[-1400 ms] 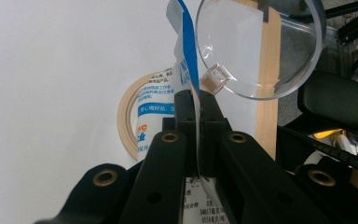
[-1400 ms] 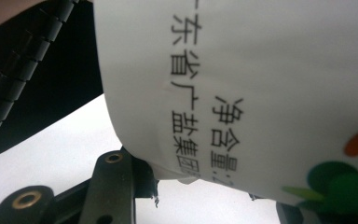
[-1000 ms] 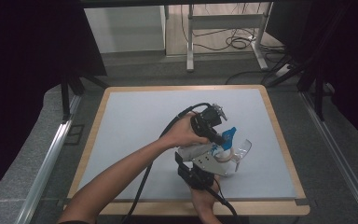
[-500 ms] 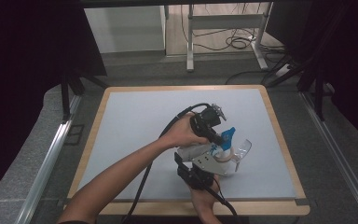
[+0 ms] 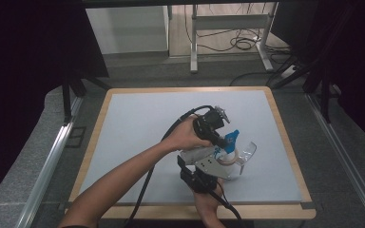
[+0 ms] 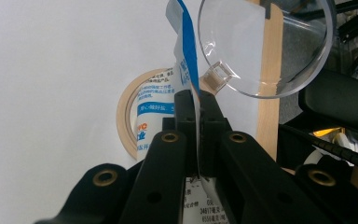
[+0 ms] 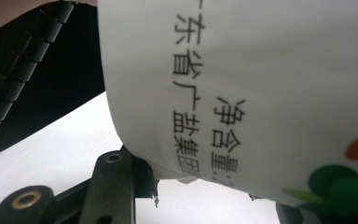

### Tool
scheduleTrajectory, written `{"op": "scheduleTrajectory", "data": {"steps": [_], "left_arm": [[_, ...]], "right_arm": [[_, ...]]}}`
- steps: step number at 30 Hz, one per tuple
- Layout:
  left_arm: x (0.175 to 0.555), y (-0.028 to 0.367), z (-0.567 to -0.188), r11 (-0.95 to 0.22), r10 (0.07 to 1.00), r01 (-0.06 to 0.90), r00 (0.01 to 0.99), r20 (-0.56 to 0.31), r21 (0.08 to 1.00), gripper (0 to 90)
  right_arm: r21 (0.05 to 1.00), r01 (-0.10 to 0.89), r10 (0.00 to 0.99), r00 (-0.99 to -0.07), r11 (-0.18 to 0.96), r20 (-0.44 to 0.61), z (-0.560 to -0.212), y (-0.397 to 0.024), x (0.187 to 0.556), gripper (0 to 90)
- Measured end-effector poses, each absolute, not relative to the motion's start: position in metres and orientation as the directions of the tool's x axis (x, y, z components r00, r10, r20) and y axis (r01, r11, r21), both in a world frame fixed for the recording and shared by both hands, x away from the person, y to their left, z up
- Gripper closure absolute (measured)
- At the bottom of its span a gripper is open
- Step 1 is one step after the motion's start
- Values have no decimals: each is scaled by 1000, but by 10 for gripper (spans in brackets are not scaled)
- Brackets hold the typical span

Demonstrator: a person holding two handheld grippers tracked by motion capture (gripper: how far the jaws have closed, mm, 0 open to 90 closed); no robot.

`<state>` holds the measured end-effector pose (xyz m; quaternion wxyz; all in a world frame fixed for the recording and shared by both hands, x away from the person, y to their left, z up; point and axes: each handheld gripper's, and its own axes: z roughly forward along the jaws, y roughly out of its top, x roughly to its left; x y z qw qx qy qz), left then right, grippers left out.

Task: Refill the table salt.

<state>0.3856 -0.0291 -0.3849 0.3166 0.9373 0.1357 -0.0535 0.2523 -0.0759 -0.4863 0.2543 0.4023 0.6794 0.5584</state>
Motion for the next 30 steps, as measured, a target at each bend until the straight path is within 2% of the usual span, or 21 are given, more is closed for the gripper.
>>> {"op": "scheduleTrajectory", "data": {"steps": [30], "left_arm": [[384, -30, -385, -769, 221, 288, 958, -186, 571, 900]], "right_arm": [[966, 256, 827, -550, 39, 112, -484, -76, 252, 552]]}}
